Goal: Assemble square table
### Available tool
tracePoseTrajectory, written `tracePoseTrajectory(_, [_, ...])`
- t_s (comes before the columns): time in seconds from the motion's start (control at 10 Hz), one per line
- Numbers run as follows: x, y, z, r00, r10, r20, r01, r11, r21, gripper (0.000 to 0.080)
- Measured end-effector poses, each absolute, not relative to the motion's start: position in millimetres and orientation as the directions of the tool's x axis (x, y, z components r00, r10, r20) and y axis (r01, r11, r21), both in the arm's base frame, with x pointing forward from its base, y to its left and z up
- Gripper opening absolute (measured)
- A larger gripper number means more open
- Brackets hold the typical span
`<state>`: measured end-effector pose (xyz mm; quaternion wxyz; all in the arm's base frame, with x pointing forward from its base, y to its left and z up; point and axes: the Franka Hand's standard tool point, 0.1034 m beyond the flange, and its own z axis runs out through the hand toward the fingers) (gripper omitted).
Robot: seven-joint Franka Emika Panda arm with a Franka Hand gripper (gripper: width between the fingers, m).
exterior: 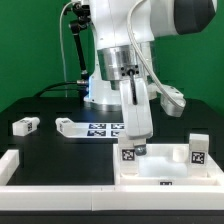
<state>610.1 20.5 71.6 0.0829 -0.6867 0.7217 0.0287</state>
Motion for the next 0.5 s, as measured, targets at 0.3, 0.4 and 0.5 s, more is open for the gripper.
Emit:
tracePoseTrajectory(0.3, [608.8, 23.3, 70.0, 0.085, -0.987, -0.138, -0.993, -0.071, -0.099, 0.0448])
tracePoseTrajectory(0.4, [606.5, 26.0, 68.2, 0.205, -0.972, -0.112, -0.974, -0.191, -0.122, 0.0574])
tracePoseTrajectory(0.5, [605.3, 26.7, 67.2, 0.330, -0.940, -0.088, -0.939, -0.317, -0.131, 0.0574])
